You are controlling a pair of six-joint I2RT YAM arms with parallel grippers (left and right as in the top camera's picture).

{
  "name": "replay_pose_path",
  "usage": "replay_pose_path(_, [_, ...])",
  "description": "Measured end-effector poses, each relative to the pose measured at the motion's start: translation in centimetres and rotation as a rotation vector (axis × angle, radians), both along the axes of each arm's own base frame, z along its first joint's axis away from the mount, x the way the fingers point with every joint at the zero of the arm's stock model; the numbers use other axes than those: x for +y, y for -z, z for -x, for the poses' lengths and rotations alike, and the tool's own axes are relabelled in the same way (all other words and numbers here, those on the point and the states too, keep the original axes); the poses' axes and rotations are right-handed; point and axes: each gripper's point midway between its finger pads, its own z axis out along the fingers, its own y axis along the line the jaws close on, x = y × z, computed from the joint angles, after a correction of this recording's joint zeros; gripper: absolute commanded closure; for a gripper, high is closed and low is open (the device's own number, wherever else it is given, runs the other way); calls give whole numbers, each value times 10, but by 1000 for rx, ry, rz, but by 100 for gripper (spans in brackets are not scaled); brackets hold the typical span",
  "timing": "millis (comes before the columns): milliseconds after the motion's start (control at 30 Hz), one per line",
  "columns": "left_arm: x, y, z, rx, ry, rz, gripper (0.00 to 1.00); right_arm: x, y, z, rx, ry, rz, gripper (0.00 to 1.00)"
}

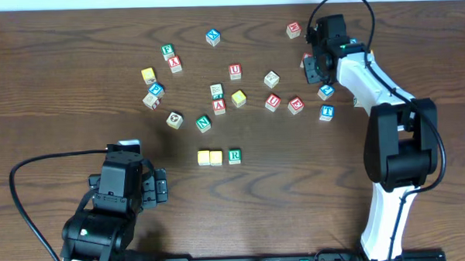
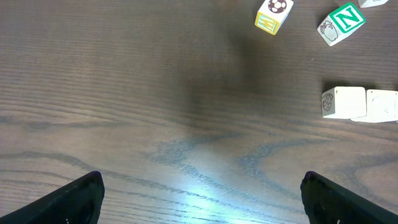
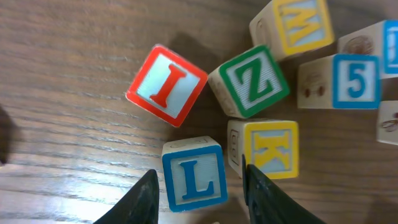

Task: Spell out CORL
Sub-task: 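Lower and align the open right gripper over the blue L block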

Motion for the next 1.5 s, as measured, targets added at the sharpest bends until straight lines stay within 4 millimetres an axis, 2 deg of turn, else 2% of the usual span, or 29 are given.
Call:
replay_pose_path(733, [0, 0, 0, 0, 0, 0, 1, 2, 6, -3, -3, -5, -9, 62])
replay_pose_path(1167, [0, 0, 0, 0, 1, 0, 1, 2, 19, -2, 19, -5, -7, 63])
replay_pose_path(1500, [0, 0, 0, 0, 0, 0, 1, 2, 19, -3, 15, -5, -8, 64])
